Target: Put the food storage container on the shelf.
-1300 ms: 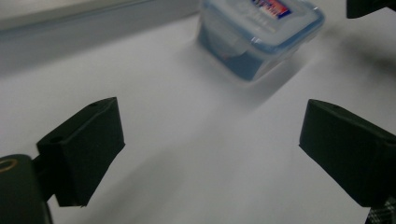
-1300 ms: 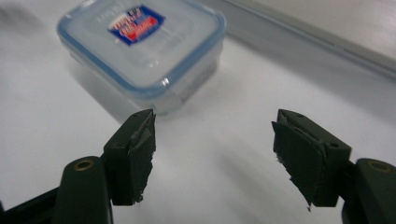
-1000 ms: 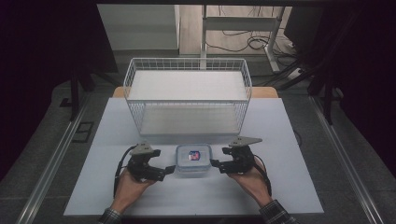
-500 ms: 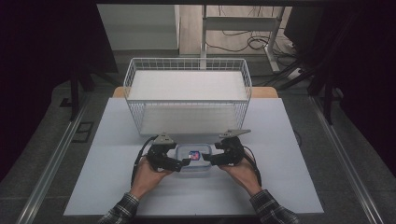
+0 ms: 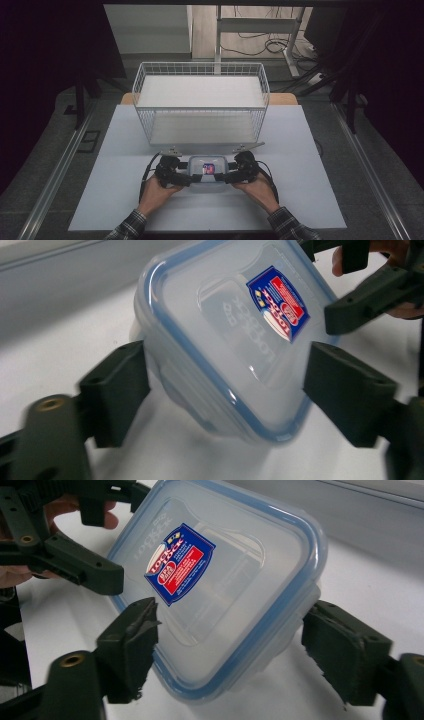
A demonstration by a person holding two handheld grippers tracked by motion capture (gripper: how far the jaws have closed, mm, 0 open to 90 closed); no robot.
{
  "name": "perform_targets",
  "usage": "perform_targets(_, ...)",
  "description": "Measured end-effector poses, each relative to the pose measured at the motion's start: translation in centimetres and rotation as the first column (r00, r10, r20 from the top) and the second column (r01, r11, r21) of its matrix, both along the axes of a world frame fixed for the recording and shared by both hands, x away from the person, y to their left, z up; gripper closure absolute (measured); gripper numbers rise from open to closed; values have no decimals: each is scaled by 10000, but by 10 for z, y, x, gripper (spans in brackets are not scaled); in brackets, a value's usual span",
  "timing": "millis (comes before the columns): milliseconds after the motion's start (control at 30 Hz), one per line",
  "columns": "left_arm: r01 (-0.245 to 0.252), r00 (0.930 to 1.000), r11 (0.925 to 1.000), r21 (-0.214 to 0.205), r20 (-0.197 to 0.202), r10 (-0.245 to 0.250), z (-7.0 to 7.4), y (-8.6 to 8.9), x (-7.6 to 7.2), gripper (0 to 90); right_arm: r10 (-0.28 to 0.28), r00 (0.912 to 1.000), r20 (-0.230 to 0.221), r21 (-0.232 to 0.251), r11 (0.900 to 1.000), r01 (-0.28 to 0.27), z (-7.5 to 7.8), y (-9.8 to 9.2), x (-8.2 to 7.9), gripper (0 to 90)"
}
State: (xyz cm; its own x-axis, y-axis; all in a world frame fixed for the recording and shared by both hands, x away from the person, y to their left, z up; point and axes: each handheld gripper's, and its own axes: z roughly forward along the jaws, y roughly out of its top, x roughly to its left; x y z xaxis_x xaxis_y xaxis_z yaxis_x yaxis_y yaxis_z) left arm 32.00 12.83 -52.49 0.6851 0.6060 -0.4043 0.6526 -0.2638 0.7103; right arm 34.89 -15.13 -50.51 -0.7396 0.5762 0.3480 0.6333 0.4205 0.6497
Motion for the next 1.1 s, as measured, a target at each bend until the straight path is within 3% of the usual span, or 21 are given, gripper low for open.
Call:
perform_targets(67, 50, 10000, 9999, -159, 30, -50, 0, 5, -2, 317, -100, 9999, 29, 183, 9998, 100, 2, -6, -3, 351)
perform_targets(167, 170, 9999, 9995, -250, 15, -169, 0, 9, -4, 365, -56, 9999, -129, 231, 9997, 59, 2, -9, -5, 382)
perform_targets(200, 12, 10000, 9989, -474, -52, -14, 1, 11, -6, 390, -122, 9997, -203, 293, 9995, 128, 2, -10, -6, 412)
perform_targets(233, 12, 10000, 9989, -474, -52, -14, 1, 11, -6, 449, -122, 9997, -203, 293, 9995, 128, 2, -10, -6, 412)
perform_targets(267, -58, 9997, 9960, -895, -257, 35, 1, 16, -6, 449, -177, 9995, -280, 474, 9987, 190, 3, -12, -7, 460)
perform_targets(300, 50, 9997, 9944, -1057, -248, -77, 0, 19, -7, 492, -218, 9992, -339, 779, 9967, 244, 4, -17, -7, 503)
perform_targets(367, 78, 9996, 9932, -1165, -245, -107, 0, 20, -8, 517, -133, 9984, -551, 1143, 9933, 196, 4, -22, -6, 528)
perform_targets(467, 14, 9996, 9918, -1280, -266, -48, 0, 21, -8, 523, -127, 9973, -730, 1254, 9919, 218, 4, -23, -5, 537)
perform_targets(533, -50, 9992, 9878, -1559, -392, -11, -2, 23, -8, 533, -140, 9966, -818, 1429, 9894, 256, 3, -25, -5, 549)
perform_targets(567, -138, 9979, 9828, -1841, -641, 21, -5, 26, -5, 541, -126, 9970, -760, 1580, 9871, 245, 4, -28, -5, 636)
perform_targets(600, -138, 9979, 9828, -1841, -641, 21, -5, 26, -5, 553, -126, 9970, -760, 1580, 9871, 245, 4, -28, -5, 636)
perform_targets(633, -65, 9968, 9745, -2241, -796, -116, -7, 29, -4, 553, -501, 9980, -389, 1759, 9828, 562, 7, -33, -6, 697)
perform_targets(667, -14, 9962, 9715, -2371, -844, -192, -9, 31, -3, 576, -515, 9969, -590, 2199, 9735, 633, 7, -37, -4, 711)
perform_targets(733, -9, 9968, 9747, -2236, -782, -170, -8, 30, -3, 575, -408, 9961, -781, 2427, 9683, 587, 6, -39, -2, 706)
perform_targets(767, 83, 9973, 9772, -2123, -701, -237, -7, 29, -3, 574, -364, 9962, -790, 2323, 9711, 539, 5, -39, -2, 691)
perform_targets(800, 127, 9975, 9782, -2074, -658, -269, -7, 29, -3, 573, -118, 9969, -781, 1949, 9805, 269, 3, -36, -2, 646)
perform_targets(833, 140, 9974, 9784, -2064, -657, -282, -7, 29, -3, 573, -118, 9969, -781, 1949, 9805, 269, 3, -36, -2, 646)
perform_targets(933, 146, 9968, 9733, -2290, -737, -322, -11, 32, -2, 573, -213, 9964, -820, 1850, 9821, 362, -3, -32, -3, 588)
perform_targets(1100, 117, 9959, 9689, -2472, -843, -335, -13, 33, 0, 574, -314, 9940, -1045, 2050, 9774, 524, -5, -33, -1, 600)
